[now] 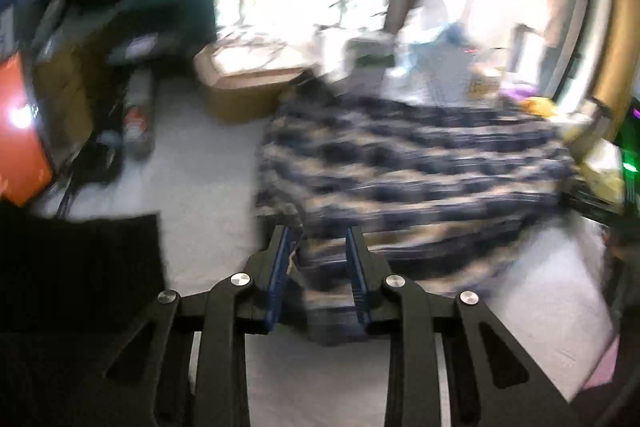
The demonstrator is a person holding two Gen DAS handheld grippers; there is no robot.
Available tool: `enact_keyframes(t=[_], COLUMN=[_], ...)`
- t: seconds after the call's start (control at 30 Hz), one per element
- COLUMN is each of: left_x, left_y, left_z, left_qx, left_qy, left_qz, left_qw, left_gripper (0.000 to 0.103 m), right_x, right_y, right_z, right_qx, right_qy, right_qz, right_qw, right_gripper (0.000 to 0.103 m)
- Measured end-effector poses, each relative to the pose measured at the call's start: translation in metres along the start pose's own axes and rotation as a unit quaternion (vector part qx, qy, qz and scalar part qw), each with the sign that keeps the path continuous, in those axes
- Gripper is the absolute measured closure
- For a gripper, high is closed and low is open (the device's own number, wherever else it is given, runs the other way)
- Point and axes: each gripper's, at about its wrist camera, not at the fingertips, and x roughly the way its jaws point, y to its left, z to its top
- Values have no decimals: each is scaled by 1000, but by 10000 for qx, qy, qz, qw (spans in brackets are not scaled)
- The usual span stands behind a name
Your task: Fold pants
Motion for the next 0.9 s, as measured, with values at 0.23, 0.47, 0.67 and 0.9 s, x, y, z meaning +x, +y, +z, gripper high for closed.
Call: enact_keyframes(t=[0.23,0.47,0.67,0.9], left_x=[17,50,63,41], left_y=[-82,-130,-131,-137], left_z=[-17,-33,-35,-39], left_qx=[764,1594,1741,1642], left_qy=[446,855,771,913], left_qz=[-849,-718,-577,-980], left_qw=[9925,9809,9800,9773], left_gripper=[74,67,97,103], right_x=[-19,-35,-33,-28], right_y=[-13,-20,-24,-19], right_z=[-3,-10,-15,-20], right_qx=[175,138,212,217], right_qy=[-204,-308,-310,-198], right_qz=[152,262,422,503], right_qw=[9995,9991,9984,9983], right_gripper=[40,40,40,40])
